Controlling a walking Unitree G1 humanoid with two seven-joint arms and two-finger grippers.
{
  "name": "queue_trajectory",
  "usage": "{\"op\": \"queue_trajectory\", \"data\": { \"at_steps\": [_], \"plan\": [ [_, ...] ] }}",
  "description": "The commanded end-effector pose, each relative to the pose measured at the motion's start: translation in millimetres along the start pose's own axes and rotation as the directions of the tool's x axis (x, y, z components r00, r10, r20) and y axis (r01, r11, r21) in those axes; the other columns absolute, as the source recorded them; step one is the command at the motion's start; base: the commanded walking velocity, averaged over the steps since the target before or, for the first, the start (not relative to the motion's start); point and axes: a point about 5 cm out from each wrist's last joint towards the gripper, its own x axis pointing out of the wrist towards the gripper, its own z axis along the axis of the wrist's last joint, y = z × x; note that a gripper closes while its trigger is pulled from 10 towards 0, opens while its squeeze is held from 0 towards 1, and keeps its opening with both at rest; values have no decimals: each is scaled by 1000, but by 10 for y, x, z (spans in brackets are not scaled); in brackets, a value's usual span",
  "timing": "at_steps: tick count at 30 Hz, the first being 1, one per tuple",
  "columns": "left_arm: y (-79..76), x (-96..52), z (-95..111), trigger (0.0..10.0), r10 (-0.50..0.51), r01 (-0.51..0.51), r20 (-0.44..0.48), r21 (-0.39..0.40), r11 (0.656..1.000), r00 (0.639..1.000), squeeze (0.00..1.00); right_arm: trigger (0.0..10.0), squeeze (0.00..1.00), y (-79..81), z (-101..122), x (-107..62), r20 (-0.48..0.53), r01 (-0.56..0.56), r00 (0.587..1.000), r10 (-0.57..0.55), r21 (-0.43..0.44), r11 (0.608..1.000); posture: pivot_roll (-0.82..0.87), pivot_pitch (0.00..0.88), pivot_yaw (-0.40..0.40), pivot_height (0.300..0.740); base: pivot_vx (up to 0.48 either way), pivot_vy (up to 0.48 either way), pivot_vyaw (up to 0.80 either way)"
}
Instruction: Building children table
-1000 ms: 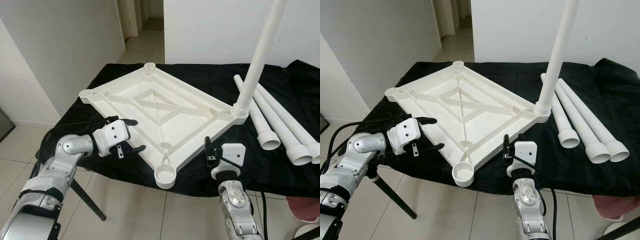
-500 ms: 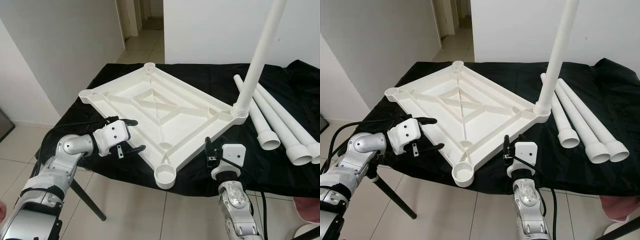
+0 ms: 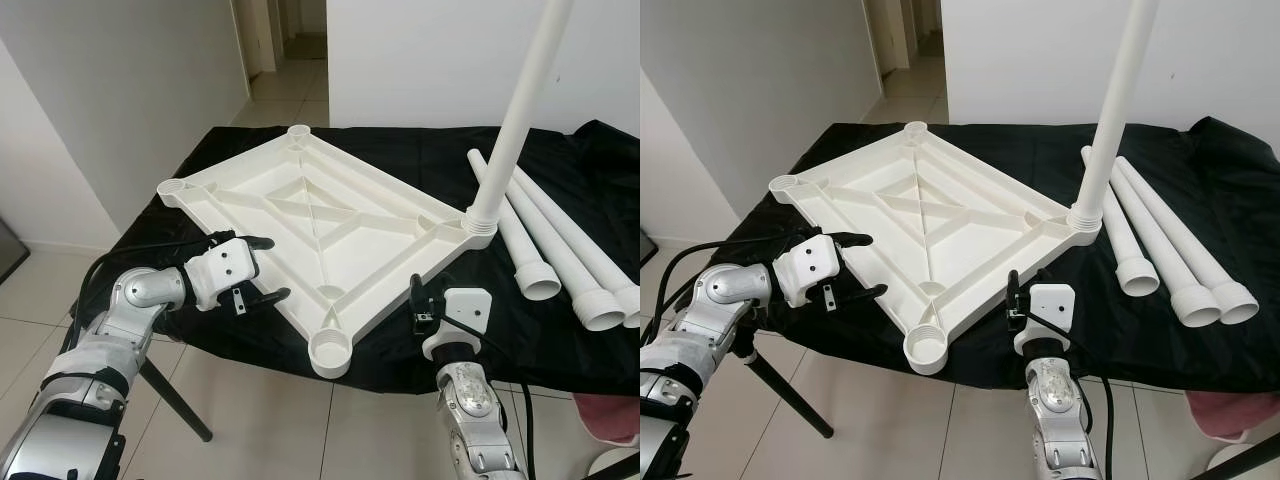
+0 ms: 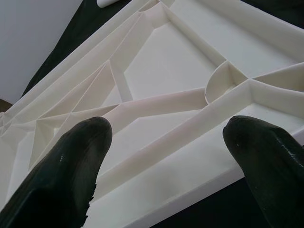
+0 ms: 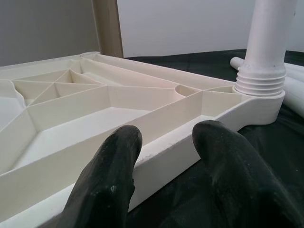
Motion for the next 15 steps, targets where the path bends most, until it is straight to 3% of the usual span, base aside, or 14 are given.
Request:
{"op": "queue_trajectory", "data": {
  "at_steps": [1,13,15],
  "plan": [
    [39,-38,-25,10000,62,-62,-11,9,998,998,0,10000,0,15,-38,-37,-10,1,1000,-1,9,1000,41,132,121,740,0,0,0],
    [40,-33,-27,10000,57,-57,-6,8,998,998,0,10000,0,10,-37,-52,-11,1,1000,-1,9,1000,38,133,122,740,0,0,0],
    [55,-32,-38,10000,64,-64,-4,-22,998,998,0,10000,0,12,-37,-53,-12,-1,1000,1,10,1000,39,137,120,740,0,0,0]
  ]
}}
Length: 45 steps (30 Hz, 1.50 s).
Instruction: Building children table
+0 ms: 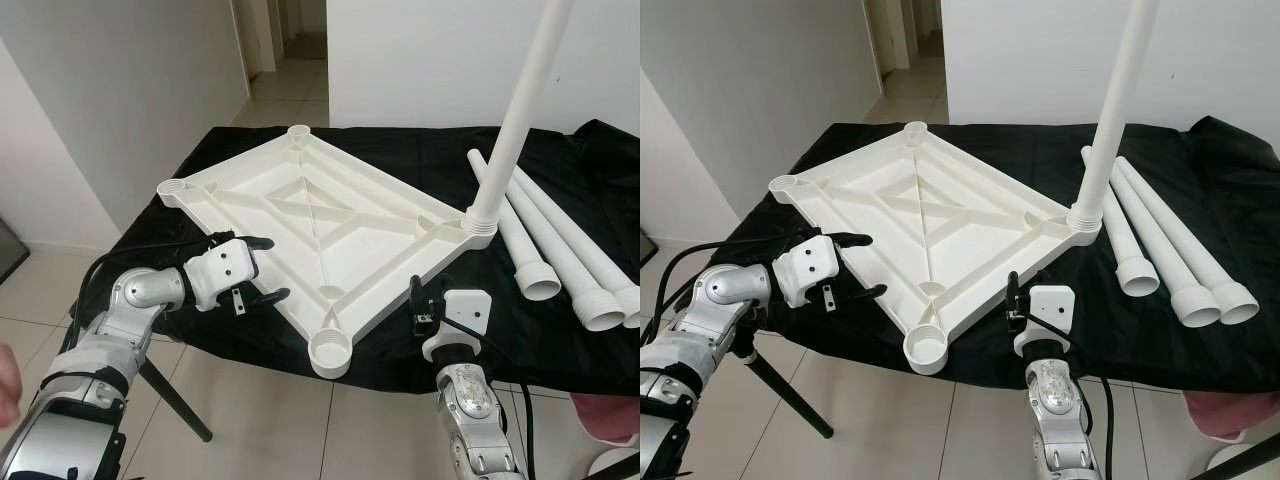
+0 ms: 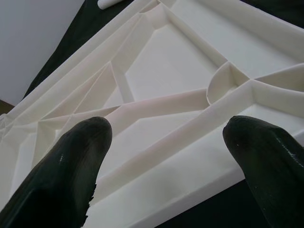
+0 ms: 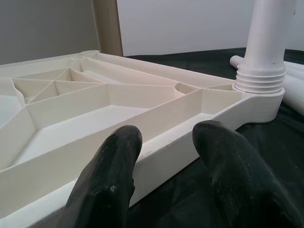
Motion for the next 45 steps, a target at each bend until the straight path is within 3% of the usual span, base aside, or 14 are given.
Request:
{"op": "queue_trajectory", "data": {
  "at_steps": [1,4,7,11,16,27,45],
  "plan": [
    [50,-40,-49,10000,66,-67,-16,-32,997,998,0,10000,0,17,-26,-38,-8,-2,1000,2,10,1000,41,138,121,740,0,0,0],
    [72,-47,-55,10000,77,-78,-21,-37,996,997,0,10000,0,20,-26,-41,-8,-3,1000,3,9,1000,41,139,122,740,0,0,0],
    [125,-49,-60,10000,107,-107,-4,-128,986,994,0,10000,0,26,-29,-46,-9,-1,1000,2,12,1000,40,138,126,740,0,0,0],
    [193,-53,-47,10000,140,-135,10,-192,972,990,0,10000,0,16,-37,-50,-12,8,1000,-8,14,1000,41,137,128,740,0,0,0],
    [157,-73,-84,10000,101,-103,-22,-149,983,995,0,10000,0,16,-35,-39,-10,8,1000,-8,15,1000,43,138,131,740,0,0,0],
    [262,-113,-59,10000,130,-133,-29,-156,979,991,0,10000,0,13,-38,-38,-9,17,1000,-16,15,1000,54,142,135,740,0,0,0],
    [169,-79,-39,10000,65,-64,1,-150,987,998,0,10000,0,14,-55,-49,-14,22,1000,-22,17,1000,65,149,136,740,0,0,0]
  ]
}}
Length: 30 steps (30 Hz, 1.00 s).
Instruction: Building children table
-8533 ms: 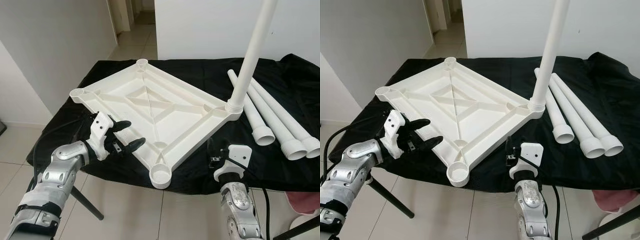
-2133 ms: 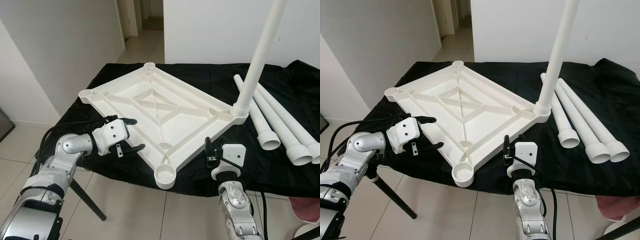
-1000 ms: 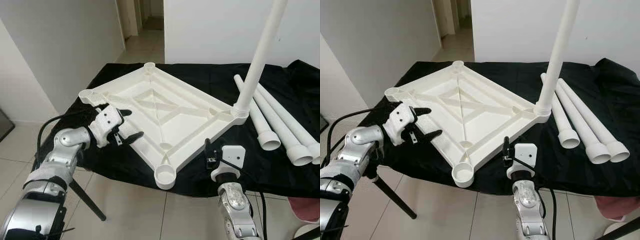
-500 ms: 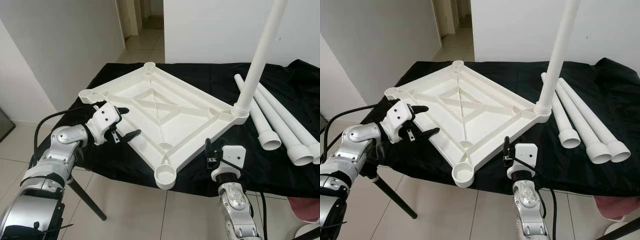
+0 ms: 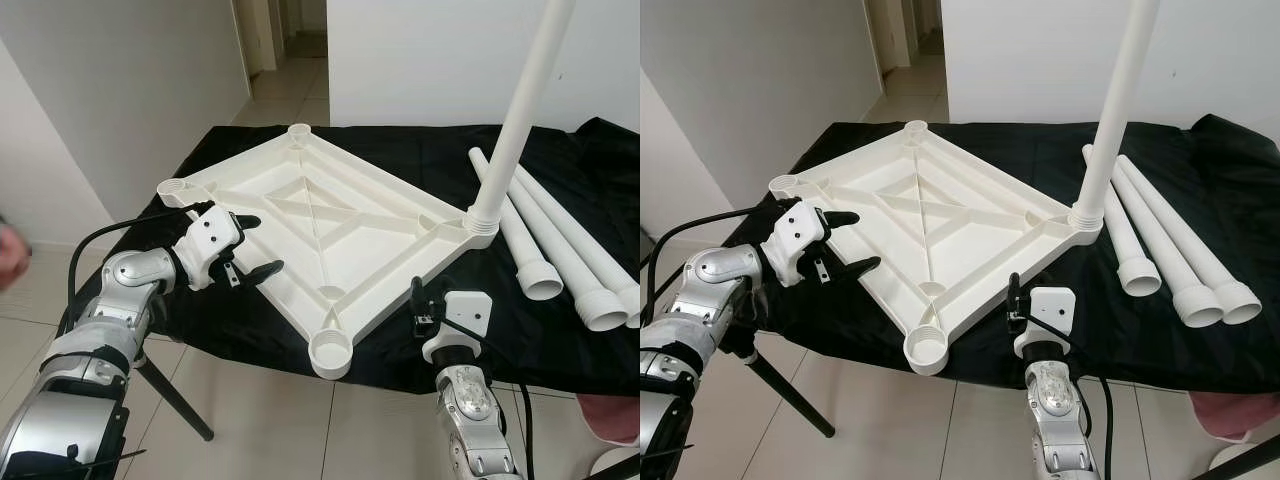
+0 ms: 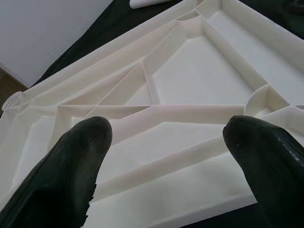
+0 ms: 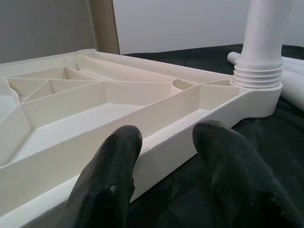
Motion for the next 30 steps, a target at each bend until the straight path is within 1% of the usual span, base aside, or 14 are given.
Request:
{"op": "queue_trajectory", "data": {
  "at_steps": [1,6,11,18,30],
  "plan": [
    [-45,-21,-48,10000,-19,19,-20,-6,1000,1000,0,10000,0,6,-47,-38,-14,4,1000,-4,9,1000,65,149,136,740,0,0,0],
    [-63,-20,-65,10000,-20,19,-23,-11,1000,1000,0,10000,0,5,-49,-35,-15,3,1000,-2,8,1000,63,150,137,740,0,0,0],
    [-48,-16,-63,10000,-11,10,-24,-15,1000,1000,0,10000,0,-17,-47,-28,-15,8,1000,-8,5,1000,64,153,135,740,0,0,0],
    [-32,-30,-61,10000,-11,10,-30,-11,1000,1000,0,10000,0,-4,-51,-24,-16,6,1000,-6,7,1000,69,152,135,740,0,0,0],
    [-42,-35,-70,10000,-22,22,-34,-16,1000,999,0,10000,0,-19,-52,-13,-14,11,1000,-11,6,1000,71,149,139,740,0,0,0]
  ]
}}
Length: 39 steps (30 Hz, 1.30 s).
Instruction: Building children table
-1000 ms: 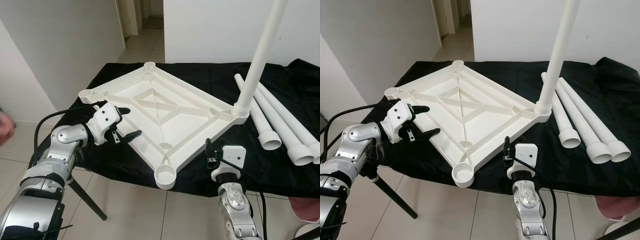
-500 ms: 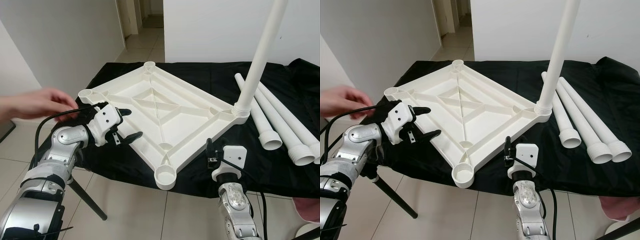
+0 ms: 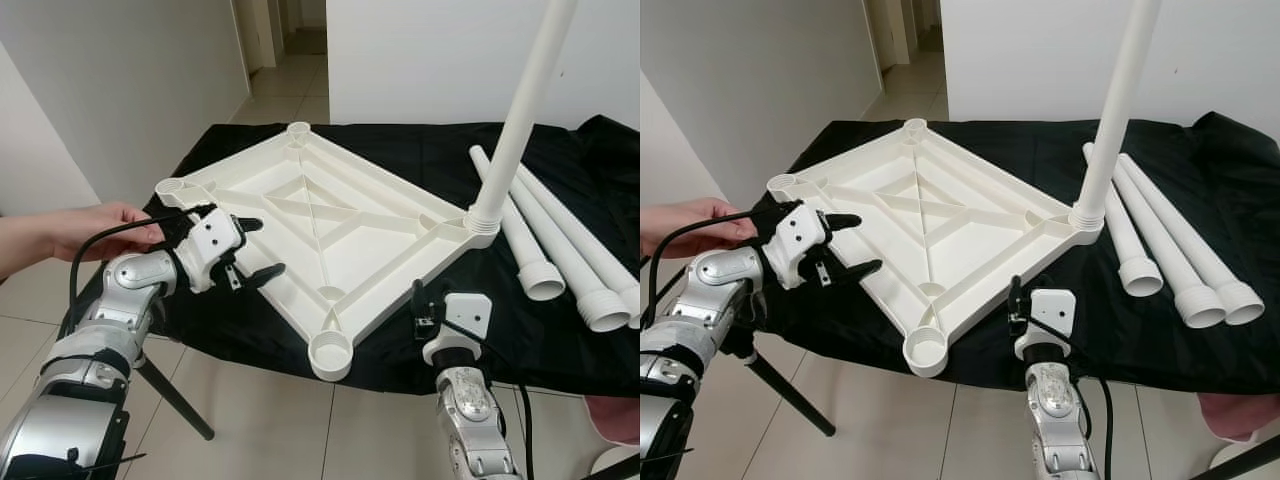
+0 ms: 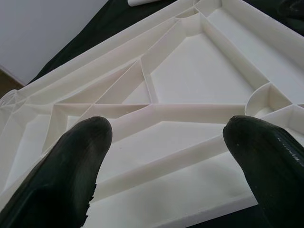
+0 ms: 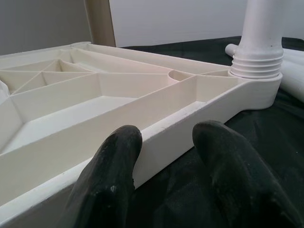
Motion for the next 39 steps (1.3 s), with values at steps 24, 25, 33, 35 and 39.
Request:
{"op": "queue_trajectory", "data": {
  "at_steps": [24,25,33,35,39],
  "plan": [
    [-14,-71,-77,10000,-2,1,-43,-17,1000,999,0,10000,0,-28,-18,-26,-3,7,1000,-7,7,1000,73,172,131,740,0,0,0],
    [-11,-72,-76,10000,0,-1,-43,-15,1000,999,0,10000,0,-21,-18,-28,-3,4,1000,-4,7,1000,71,167,132,740,0,0,0],
    [-13,-69,-78,10000,3,-3,-45,-9,1000,999,0,10000,0,0,-22,-28,-3,-3,1000,3,9,1000,69,150,132,740,0,0,0],
    [-13,-65,-75,10000,2,-2,-45,-7,1000,999,0,10000,0,1,-23,-29,-2,-3,1000,3,9,1000,69,147,131,740,0,0,0],
    [-6,-67,-73,10000,4,-4,-45,-6,1000,999,0,10000,0,0,-24,-32,-2,-2,1000,2,8,1000,69,143,130,740,0,0,0]
  ]
}}
